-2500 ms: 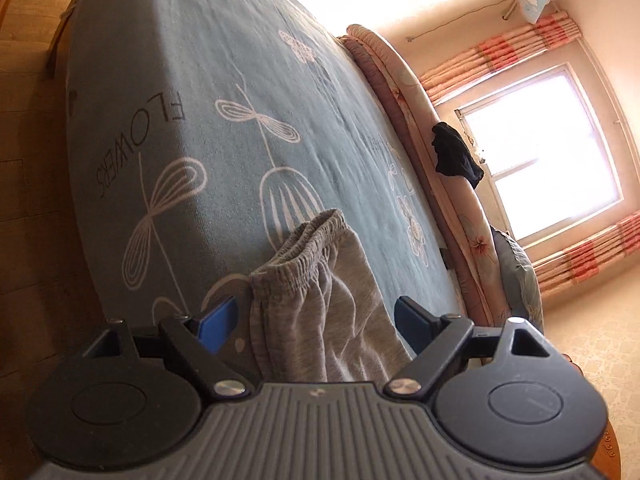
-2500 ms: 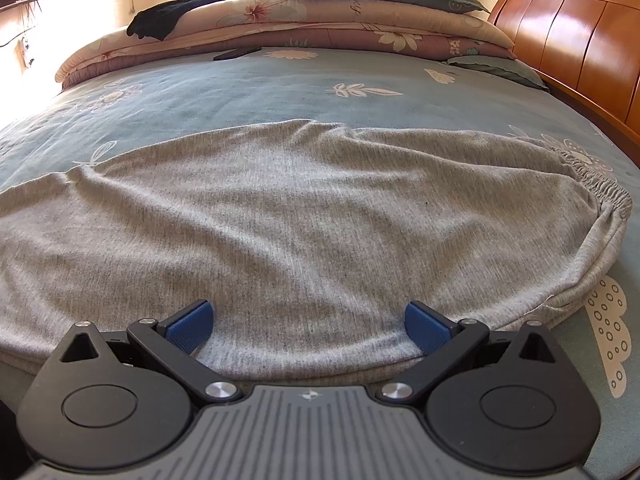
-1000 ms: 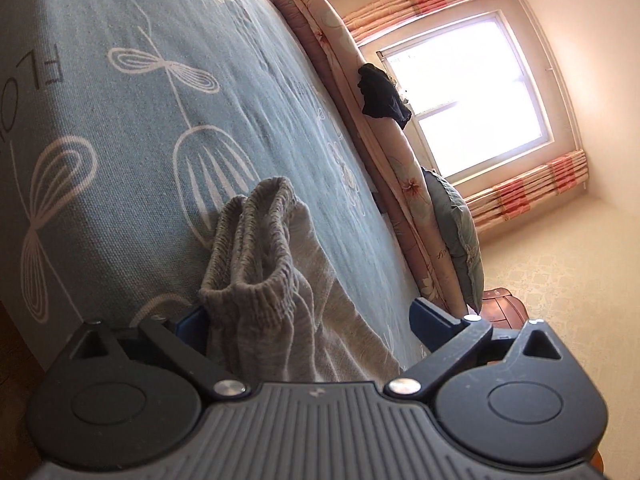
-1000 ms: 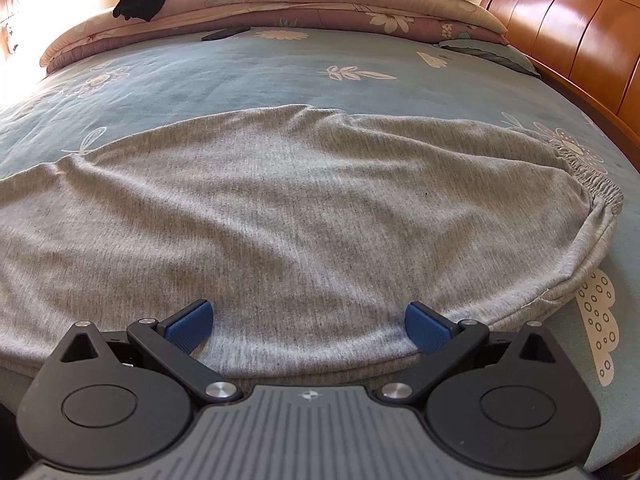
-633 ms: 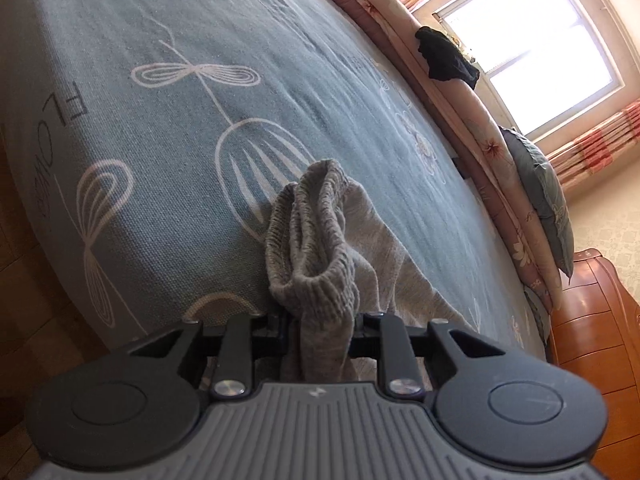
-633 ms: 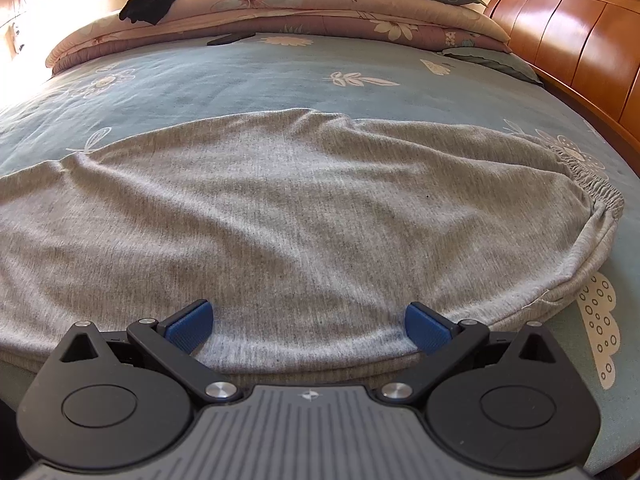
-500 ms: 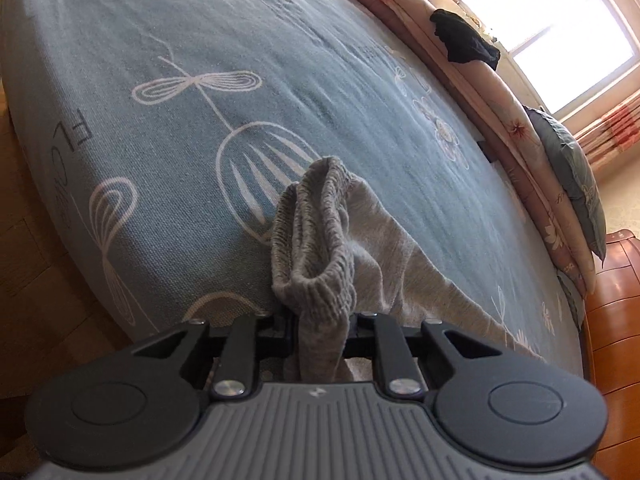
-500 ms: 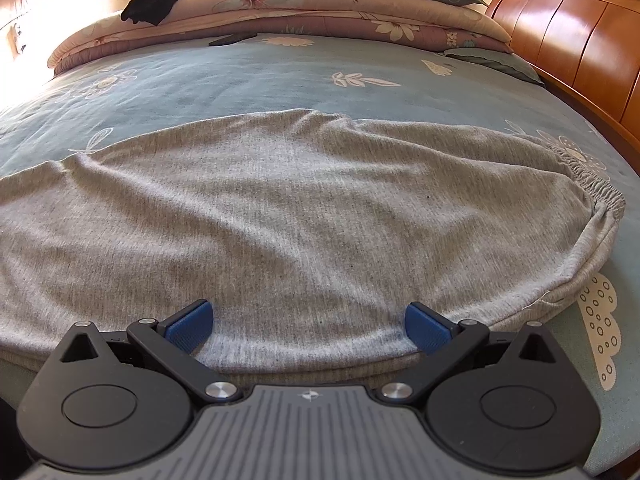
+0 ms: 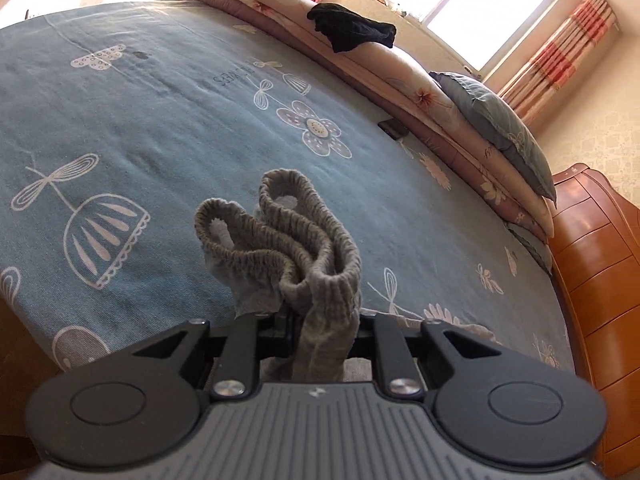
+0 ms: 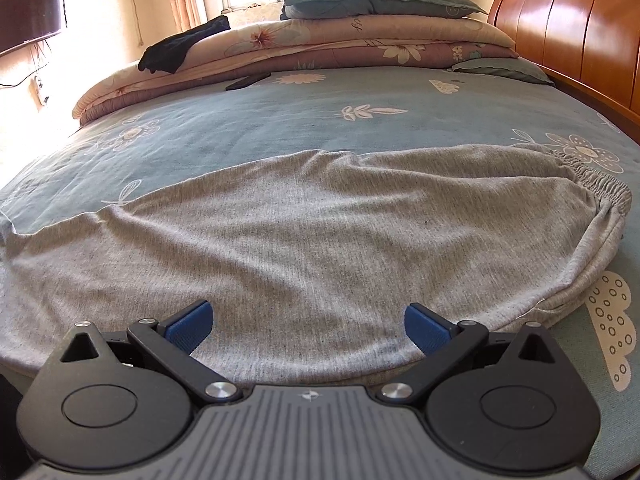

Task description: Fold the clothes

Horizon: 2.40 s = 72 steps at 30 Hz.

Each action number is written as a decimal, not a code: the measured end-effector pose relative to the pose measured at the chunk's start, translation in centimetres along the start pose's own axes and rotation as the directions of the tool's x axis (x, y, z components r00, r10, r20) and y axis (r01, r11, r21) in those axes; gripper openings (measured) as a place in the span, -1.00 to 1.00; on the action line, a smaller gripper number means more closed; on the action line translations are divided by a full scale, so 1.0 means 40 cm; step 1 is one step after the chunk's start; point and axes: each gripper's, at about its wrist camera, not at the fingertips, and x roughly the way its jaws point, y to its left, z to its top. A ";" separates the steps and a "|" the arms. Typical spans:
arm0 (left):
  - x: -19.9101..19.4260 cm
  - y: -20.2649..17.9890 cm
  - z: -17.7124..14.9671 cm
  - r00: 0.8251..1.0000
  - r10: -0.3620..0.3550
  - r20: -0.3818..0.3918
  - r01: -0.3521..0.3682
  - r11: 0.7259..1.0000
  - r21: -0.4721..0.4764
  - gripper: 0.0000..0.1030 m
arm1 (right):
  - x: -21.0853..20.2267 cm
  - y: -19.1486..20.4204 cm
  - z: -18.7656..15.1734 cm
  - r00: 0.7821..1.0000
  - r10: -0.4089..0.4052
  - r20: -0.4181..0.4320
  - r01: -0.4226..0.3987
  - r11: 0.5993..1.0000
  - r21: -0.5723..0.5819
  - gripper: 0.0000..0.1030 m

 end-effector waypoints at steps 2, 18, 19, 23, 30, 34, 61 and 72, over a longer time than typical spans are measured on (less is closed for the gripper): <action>0.006 -0.029 0.000 1.000 -0.007 -0.008 0.007 1.000 0.006 -0.69 | -0.005 -0.011 -0.004 1.000 0.011 0.010 -0.011 1.000 0.000 1.00; 0.106 -0.271 -0.028 0.995 -0.037 -0.098 0.047 0.993 0.106 -0.69 | -0.026 -0.077 -0.011 0.996 0.077 0.047 -0.081 0.994 0.079 1.00; 0.115 -0.290 -0.034 0.994 -0.035 -0.101 0.047 0.991 0.122 -0.69 | -0.027 -0.079 -0.012 0.996 0.078 0.048 -0.081 0.993 0.080 1.00; 0.157 -0.363 -0.075 0.995 -0.003 -0.104 0.026 0.975 0.219 -0.68 | -0.026 -0.087 -0.014 0.996 0.079 0.049 -0.083 0.992 0.090 1.00; 0.255 -0.461 -0.195 0.988 0.102 -0.115 -0.050 0.921 0.387 -0.68 | -0.025 -0.101 -0.018 0.996 0.077 0.050 -0.082 0.990 0.110 1.00; 0.307 -0.501 -0.264 0.982 0.145 -0.119 -0.076 0.886 0.458 -0.68 | -0.025 -0.098 -0.019 0.996 0.071 0.045 -0.076 0.992 0.101 1.00; 0.061 -0.311 -0.190 0.984 0.173 0.028 -0.152 0.760 0.632 0.49 | -0.008 -0.058 0.030 0.862 0.505 0.039 -0.484 0.798 0.359 1.00; 0.105 -0.282 -0.438 0.959 0.232 0.164 -0.255 0.447 0.858 0.52 | 0.194 0.105 0.075 0.743 0.669 -0.033 -0.571 0.658 0.492 1.00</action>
